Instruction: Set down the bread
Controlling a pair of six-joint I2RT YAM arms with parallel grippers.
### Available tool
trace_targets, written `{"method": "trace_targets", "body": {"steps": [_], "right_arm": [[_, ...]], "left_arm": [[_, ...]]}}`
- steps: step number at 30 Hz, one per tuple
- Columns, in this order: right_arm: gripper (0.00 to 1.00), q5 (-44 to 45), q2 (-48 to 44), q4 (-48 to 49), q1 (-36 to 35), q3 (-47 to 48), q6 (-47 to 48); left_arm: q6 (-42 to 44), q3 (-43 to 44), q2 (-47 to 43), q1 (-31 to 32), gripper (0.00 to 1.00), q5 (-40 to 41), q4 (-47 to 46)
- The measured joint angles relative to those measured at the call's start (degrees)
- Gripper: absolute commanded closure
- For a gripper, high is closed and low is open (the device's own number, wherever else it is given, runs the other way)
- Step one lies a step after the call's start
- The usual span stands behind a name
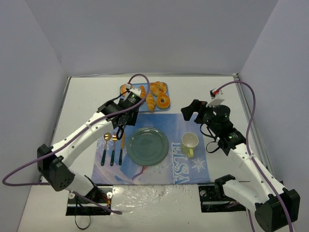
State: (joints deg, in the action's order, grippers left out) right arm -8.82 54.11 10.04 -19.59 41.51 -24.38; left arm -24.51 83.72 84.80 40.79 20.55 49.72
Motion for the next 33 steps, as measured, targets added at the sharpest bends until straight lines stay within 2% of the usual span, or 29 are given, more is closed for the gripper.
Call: {"method": "trace_targets", "body": {"steps": [7, 16, 22, 28, 33], "right_arm": [[0.0, 0.36, 0.44, 0.07, 0.0, -0.5, 0.0], [0.0, 0.94, 2.09, 0.46, 0.0, -0.5, -0.02], [0.0, 1.05, 2.51, 0.5, 0.0, -0.5, 0.0], [0.0, 1.11, 2.8, 0.48, 0.0, -0.5, 0.02], [0.0, 1.11, 2.8, 0.48, 0.0, -0.5, 0.04]], "left_arm": [[-0.18, -12.22, -9.26, 7.76, 0.8, -5.69, 1.53], [-1.81, -19.76, -17.58, 11.57, 0.79, -11.95, -0.22], [-2.87, -22.42, -15.63, 15.25, 0.78, -14.27, -2.78], [-4.01, -22.47, -10.99, 20.28, 0.72, -14.39, -5.16], [-4.98, -22.47, -9.3, 22.12, 0.66, -13.16, -4.99]]}}
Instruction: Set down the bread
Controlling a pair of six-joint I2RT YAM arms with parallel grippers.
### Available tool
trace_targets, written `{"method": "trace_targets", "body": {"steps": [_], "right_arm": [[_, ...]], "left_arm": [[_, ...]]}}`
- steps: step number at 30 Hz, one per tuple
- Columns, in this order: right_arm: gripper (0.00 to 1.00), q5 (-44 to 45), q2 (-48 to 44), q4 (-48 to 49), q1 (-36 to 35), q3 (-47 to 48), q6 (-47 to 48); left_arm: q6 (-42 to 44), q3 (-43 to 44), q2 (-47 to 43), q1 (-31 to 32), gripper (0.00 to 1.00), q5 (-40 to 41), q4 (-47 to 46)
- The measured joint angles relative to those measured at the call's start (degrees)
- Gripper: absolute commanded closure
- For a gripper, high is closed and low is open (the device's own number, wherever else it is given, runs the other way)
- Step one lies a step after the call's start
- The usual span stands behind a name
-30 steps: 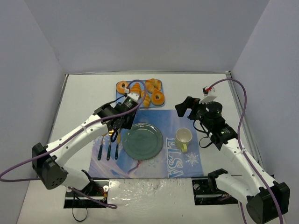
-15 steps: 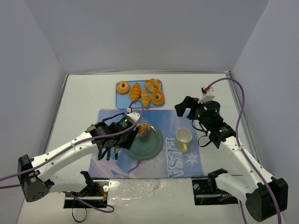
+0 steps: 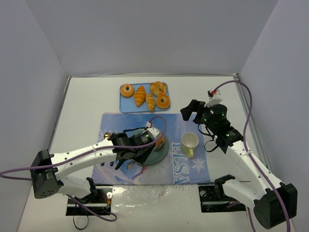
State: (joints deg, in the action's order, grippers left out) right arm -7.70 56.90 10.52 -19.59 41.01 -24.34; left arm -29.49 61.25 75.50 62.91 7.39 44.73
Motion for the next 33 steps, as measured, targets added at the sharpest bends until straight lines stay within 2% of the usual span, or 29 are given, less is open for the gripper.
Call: {"method": "trace_targets", "body": {"steps": [9, 28, 33], "right_arm": [[0.0, 0.0, 0.0, 0.0, 0.0, 0.0, 0.0], [0.0, 0.0, 0.07, 0.0, 0.0, 0.0, 0.04], [0.0, 0.0, 0.21, 0.0, 0.0, 0.02, 0.23]], "left_arm": [[-1.22, 1.83, -0.07, 0.92, 0.51, 2.83, 1.65], [-1.67, 8.1, -3.55, 0.77, 0.47, 9.89, 7.06], [-0.78, 10.67, -3.55, -4.45, 0.47, 11.55, 6.94]]}}
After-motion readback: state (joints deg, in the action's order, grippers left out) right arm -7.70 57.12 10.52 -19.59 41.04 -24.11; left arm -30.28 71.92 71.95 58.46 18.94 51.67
